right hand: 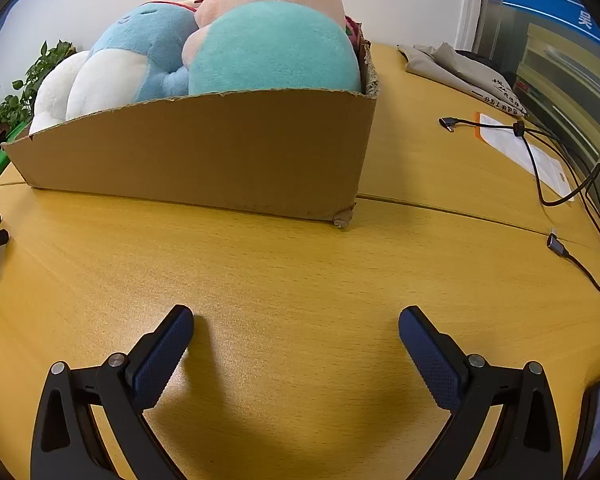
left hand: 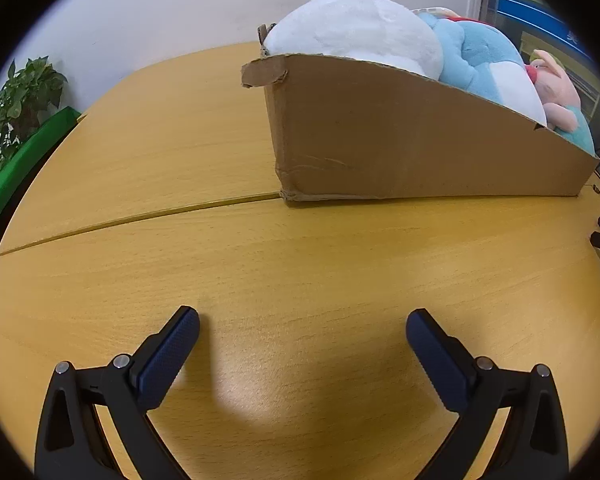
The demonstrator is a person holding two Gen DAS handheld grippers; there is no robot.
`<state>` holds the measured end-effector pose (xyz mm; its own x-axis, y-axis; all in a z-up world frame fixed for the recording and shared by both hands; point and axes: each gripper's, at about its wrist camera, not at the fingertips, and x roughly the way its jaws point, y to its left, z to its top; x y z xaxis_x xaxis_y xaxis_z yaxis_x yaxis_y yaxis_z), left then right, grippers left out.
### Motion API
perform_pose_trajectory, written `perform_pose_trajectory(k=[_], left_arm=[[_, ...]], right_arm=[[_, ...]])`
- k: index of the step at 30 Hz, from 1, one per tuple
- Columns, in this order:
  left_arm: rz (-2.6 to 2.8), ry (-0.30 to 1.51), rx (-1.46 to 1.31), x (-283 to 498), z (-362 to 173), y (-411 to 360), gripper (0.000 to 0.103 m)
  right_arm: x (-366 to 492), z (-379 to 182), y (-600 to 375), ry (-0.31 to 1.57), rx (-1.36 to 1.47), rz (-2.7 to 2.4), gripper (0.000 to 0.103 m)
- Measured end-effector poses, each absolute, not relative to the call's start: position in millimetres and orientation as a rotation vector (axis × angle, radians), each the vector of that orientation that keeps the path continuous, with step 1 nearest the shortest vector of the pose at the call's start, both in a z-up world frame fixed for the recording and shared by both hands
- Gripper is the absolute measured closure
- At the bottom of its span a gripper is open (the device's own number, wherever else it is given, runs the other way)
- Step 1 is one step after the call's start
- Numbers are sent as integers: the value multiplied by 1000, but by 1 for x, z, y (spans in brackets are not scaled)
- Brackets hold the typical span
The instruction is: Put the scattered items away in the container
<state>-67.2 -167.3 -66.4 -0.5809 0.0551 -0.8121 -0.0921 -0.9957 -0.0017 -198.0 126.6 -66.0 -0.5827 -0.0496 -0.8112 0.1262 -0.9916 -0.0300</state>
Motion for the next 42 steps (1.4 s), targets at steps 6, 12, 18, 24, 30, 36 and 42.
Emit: perform_pose_trajectory(k=[6,12,18,24,30,36,42], left_arm=[[2644,122,-1358,-72,-68,-183,0],[2612,143,-1343,-83,-68,-214,0],[2634,124,-1355,-101,-70,-245,0],[2651,116,-1363,-118,-72,-253,0],[2654,119,-1356,-96,-79,-244,0],[2654,119,-1355,-93,-80,-245,0],[2653,120,-1353,-88,-81,-245,0]], right_arm=[[-200,-66,131,189,1339,-2624,0],[-203,-66,150,282,1264,-2476,0],[-216,-65,175,252,1286,-2520,0],[-216,-65,190,320,1227,-2410,0],[-205,-66,200,369,1181,-2331,0],[-205,-67,209,380,1167,-2307,0],[-208,-67,211,385,1164,-2305,0]])
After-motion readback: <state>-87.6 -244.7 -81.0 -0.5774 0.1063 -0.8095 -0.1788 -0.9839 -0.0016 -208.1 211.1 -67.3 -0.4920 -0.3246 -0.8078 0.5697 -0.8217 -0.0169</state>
